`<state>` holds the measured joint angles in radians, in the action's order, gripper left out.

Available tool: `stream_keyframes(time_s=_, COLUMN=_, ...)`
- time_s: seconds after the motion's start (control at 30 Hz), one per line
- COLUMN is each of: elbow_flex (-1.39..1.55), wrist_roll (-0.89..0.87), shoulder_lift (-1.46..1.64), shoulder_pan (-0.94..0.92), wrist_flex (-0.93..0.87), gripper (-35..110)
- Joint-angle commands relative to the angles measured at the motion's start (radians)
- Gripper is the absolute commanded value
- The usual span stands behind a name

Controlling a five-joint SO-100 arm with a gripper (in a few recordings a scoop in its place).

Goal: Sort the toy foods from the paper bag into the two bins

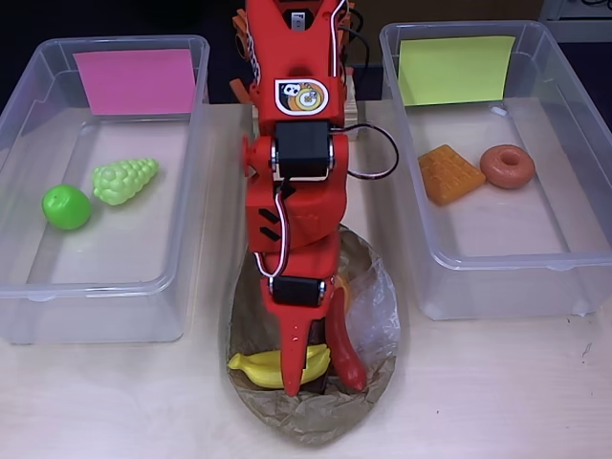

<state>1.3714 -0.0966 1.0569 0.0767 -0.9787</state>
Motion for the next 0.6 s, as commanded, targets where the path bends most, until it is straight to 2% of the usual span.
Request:
stream_keyframes(time_s=0.0, elbow_flex=0.046, wrist_roll=0.021, shoulder_lift=0.049, shoulder_pan=-0.017, wrist_flex=0.026, gripper=37)
stream_keyframes(time_s=0.2, elbow_flex=0.060, wrist_roll=0.032, shoulder_lift=0.012, shoulder_pan=-0.031, wrist_flex=0.051, gripper=37)
stream_keyframes(time_s=0.57, elbow_flex=-0.120, wrist_roll=0.031, shoulder_lift=-0.166, shoulder_pan=-0.003, wrist_flex=0.037, gripper=32)
